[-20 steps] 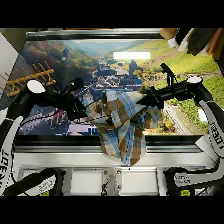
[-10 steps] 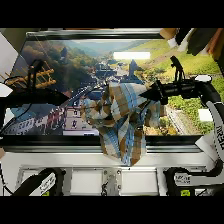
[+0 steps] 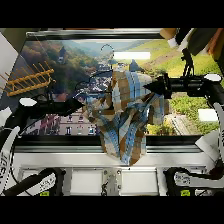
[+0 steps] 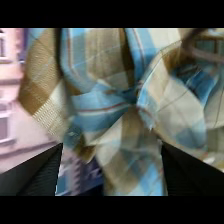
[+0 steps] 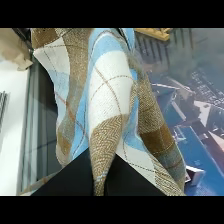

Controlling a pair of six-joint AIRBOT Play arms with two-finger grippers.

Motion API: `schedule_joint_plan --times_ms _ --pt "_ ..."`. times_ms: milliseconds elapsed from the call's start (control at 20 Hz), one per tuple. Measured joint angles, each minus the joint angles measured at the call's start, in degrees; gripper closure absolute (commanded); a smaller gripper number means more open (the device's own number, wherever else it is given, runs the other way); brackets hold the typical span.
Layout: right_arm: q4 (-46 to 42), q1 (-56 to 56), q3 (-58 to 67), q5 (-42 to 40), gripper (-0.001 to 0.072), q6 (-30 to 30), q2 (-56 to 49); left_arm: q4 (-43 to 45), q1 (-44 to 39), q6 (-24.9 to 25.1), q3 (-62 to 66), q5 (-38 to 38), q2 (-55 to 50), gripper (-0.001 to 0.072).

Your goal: Fold the clothes and pants, and hang the long-sleeved shirts on hangers.

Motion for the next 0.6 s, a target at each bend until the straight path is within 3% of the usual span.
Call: schedule_joint_plan --times_ms 250,600 --pt "0.1 -0.1 0.0 -0.2 0.0701 0.0 0.1 -9.9 -4.7 -0.5 -1.1 6.4 -5.1 0.0058" --pt "0.2 -0.1 0.0 -0.3 0.0701 0.9 0.1 -12.7 -10.5 -0.5 -1.3 12.2 -6.4 0.0098"
